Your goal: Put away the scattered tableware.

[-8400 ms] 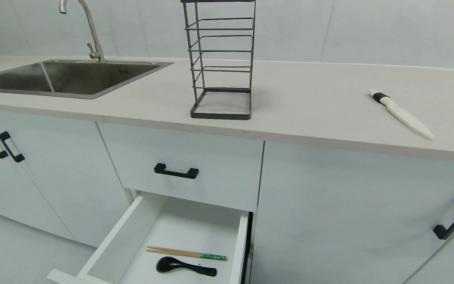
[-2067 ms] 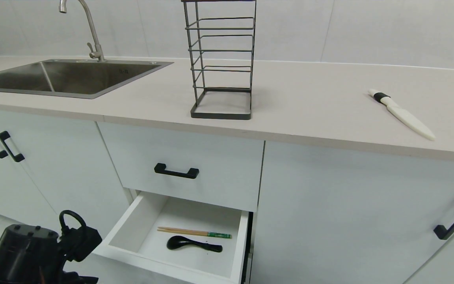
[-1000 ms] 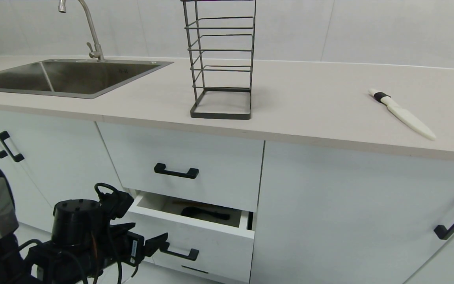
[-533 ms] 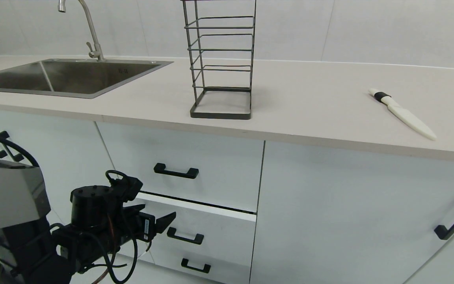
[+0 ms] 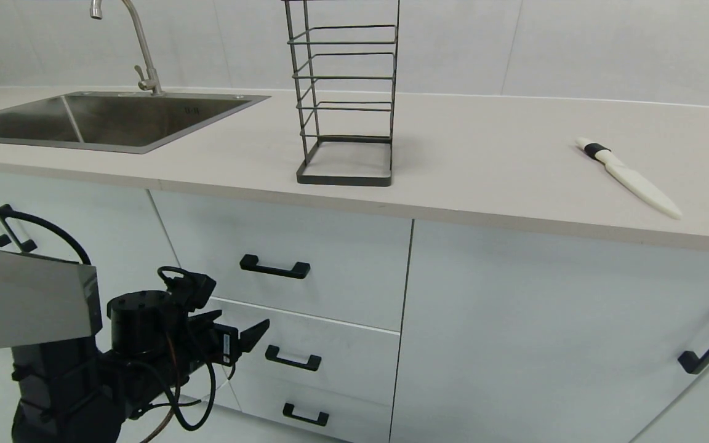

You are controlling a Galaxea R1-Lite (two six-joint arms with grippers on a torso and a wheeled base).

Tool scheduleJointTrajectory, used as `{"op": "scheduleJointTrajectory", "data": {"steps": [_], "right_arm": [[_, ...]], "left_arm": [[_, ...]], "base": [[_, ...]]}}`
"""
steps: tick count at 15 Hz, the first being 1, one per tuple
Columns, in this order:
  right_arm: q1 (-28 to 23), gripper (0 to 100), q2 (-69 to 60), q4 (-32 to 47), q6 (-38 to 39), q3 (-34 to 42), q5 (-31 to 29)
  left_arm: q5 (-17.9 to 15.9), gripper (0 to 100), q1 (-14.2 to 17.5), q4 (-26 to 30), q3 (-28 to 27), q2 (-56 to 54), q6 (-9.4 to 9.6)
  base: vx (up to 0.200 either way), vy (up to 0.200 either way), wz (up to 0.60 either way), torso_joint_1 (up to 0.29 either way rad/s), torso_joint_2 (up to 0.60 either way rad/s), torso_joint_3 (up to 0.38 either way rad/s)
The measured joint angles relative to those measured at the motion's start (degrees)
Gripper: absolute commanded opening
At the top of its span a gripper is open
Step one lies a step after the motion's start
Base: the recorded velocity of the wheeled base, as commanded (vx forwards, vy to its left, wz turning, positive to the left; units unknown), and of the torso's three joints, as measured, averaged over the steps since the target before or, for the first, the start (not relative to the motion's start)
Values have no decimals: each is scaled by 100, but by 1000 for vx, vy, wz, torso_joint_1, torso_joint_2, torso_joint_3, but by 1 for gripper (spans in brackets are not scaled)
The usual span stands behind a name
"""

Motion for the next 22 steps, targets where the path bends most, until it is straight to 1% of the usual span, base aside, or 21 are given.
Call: {"op": "scheduleJointTrajectory", "data": {"steps": [2, 4, 6, 9, 10, 12, 14, 15, 17, 18, 20, 22], "right_arm": [[-5, 100, 0, 0, 0, 0, 1], [-5, 100, 0, 2, 1, 0, 0], [0, 100, 0, 2, 1, 0, 1], [-5, 100, 0, 0, 1, 0, 1], [-5, 100, 0, 2, 0, 0, 0], [-2, 100, 0, 0, 0, 0, 0], [-2, 100, 0, 0, 0, 0, 0], [-2, 100, 0, 2, 0, 0, 0], [0, 100, 0, 0, 0, 0, 0], [0, 100, 0, 2, -2, 0, 1], [-5, 100, 0, 2, 0, 0, 0], [-2, 100, 0, 2, 0, 0, 0]], "left_arm": [[2, 100, -59, -55, 276, -74, 9], [-17, 100, -124, -132, 634, -538, 57], [-60, 100, -166, -115, 970, -1368, 132], [-85, 100, -188, -13, 1235, -2765, 149], [-99, 100, -140, 13, 1281, -3291, 145], [-121, 100, 96, 66, 1331, -4223, 116], [-149, 100, 468, 187, 1357, -5191, 30], [-154, 100, 730, 299, 1359, -5714, -5], [-172, 100, 1182, 695, 1364, -6745, -18], [-228, 100, 1341, 1040, 1368, -7353, 15], [-473, 100, 1534, 1925, 1368, -8503, 158], [-780, 100, 1642, 3055, 1368, -9637, 313]], "base": [[0, 0, 0, 0, 0, 0], [0, 0, 0, 0, 0, 0], [0, 0, 0, 0, 0, 0], [0, 0, 0, 0, 0, 0], [0, 0, 0, 0, 0, 0], [0, 0, 0, 0, 0, 0], [0, 0, 0, 0, 0, 0], [0, 0, 0, 0, 0, 0], [0, 0, 0, 0, 0, 0], [0, 0, 0, 0, 0, 0], [0, 0, 0, 0, 0, 0], [0, 0, 0, 0, 0, 0]]}}
